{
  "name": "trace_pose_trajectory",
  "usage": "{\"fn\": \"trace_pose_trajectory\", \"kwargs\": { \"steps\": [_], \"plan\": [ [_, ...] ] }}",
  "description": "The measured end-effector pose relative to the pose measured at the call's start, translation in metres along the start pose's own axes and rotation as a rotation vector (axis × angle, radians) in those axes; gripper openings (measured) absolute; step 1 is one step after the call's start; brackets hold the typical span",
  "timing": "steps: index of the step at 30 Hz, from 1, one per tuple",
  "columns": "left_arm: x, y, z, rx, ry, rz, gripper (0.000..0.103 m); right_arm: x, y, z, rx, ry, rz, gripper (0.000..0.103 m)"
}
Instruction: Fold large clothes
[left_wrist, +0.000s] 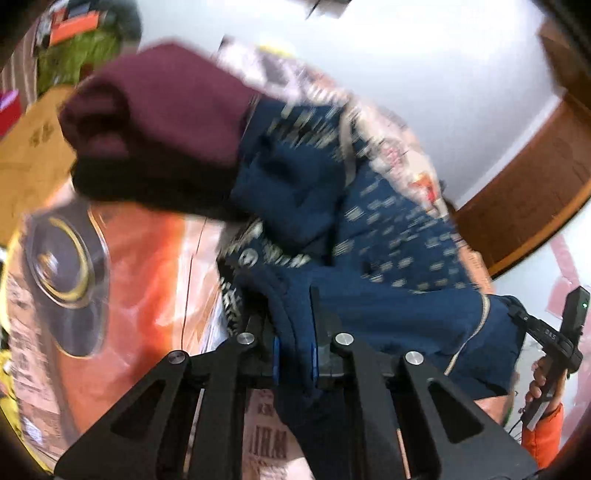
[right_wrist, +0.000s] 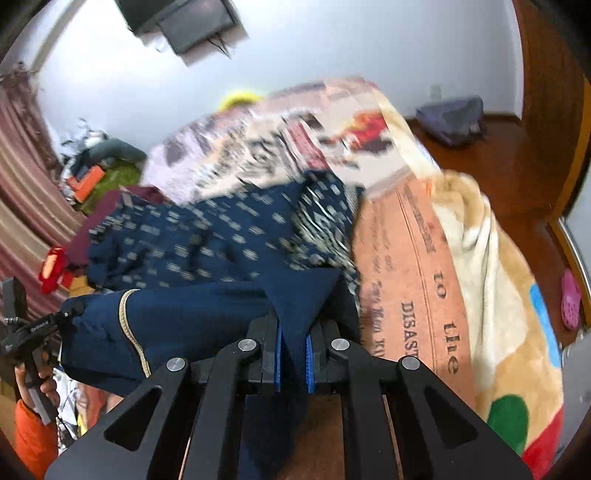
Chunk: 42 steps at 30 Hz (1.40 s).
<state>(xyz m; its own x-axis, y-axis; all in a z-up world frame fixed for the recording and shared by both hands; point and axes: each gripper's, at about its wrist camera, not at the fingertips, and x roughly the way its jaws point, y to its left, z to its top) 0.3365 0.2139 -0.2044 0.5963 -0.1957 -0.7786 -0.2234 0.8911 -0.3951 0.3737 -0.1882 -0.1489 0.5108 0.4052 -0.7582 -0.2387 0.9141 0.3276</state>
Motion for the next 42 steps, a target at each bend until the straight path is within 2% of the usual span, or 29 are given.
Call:
{"fn": "trace_pose_trajectory", "kwargs": {
  "steps": [4,9,11,13,15,17,20,23,27,29,30,31,33,35,39,42],
  "plan": [
    [0.033,0.007,-0.011,-0.003,0.049,0.038,0.017,0.014,-0.006,-0.003,-0.03,0.018,-0.023,0.008],
    [0.028,0.008,-0.014,0.004,0.049,0.076,0.032,-0.001,0.002,-0.005,-0.078,0.012,-0.047,0.014],
    [0.02,0.006,-0.015,0.009,0.044,0.086,0.037,-0.005,0.002,-0.005,-0.079,0.02,-0.061,0.021],
    [0.009,0.006,-0.02,0.02,0.047,0.083,0.038,-0.014,0.002,-0.009,-0.07,0.032,-0.042,0.039],
    [0.002,0.004,-0.028,0.035,0.056,0.072,0.042,-0.018,0.001,-0.014,-0.064,0.032,-0.024,0.05],
    [-0.001,0.005,-0.038,0.066,0.074,0.061,0.05,-0.022,0.002,-0.023,-0.076,0.038,-0.023,0.051],
    [0.004,0.009,-0.058,0.069,0.127,0.04,0.05,-0.018,0.002,-0.036,-0.073,0.079,-0.02,0.051],
    [0.014,0.02,-0.077,0.015,0.189,-0.015,0.051,-0.013,0.004,-0.048,-0.072,0.105,0.0,0.052],
    [0.017,0.027,-0.078,-0.061,0.171,-0.061,0.053,-0.011,0.017,-0.054,-0.119,0.068,-0.022,0.054],
    [0.019,0.023,-0.076,-0.061,0.17,-0.095,0.053,-0.007,0.022,-0.054,-0.126,0.059,-0.017,0.054],
    [0.021,0.02,-0.075,-0.054,0.171,-0.099,0.053,-0.006,0.026,-0.054,-0.141,0.057,-0.006,0.045],
    [0.02,0.015,-0.075,-0.036,0.165,-0.097,0.053,-0.005,0.029,-0.055,-0.153,0.062,0.005,0.028],
    [0.015,0.004,-0.076,0.008,0.158,-0.098,0.036,-0.003,0.034,-0.055,-0.15,0.087,0.041,0.01],
    [0.008,-0.006,-0.076,0.051,0.145,-0.093,0.01,-0.009,0.036,-0.054,-0.133,0.08,0.084,0.01],
    [-0.023,-0.024,-0.066,0.086,0.093,-0.153,0.008,-0.032,0.05,-0.047,-0.177,0.029,0.113,0.009],
    [-0.048,-0.044,-0.042,0.102,0.035,-0.19,0.008,-0.047,0.062,-0.034,-0.22,-0.036,0.094,0.008]
  ]
}}
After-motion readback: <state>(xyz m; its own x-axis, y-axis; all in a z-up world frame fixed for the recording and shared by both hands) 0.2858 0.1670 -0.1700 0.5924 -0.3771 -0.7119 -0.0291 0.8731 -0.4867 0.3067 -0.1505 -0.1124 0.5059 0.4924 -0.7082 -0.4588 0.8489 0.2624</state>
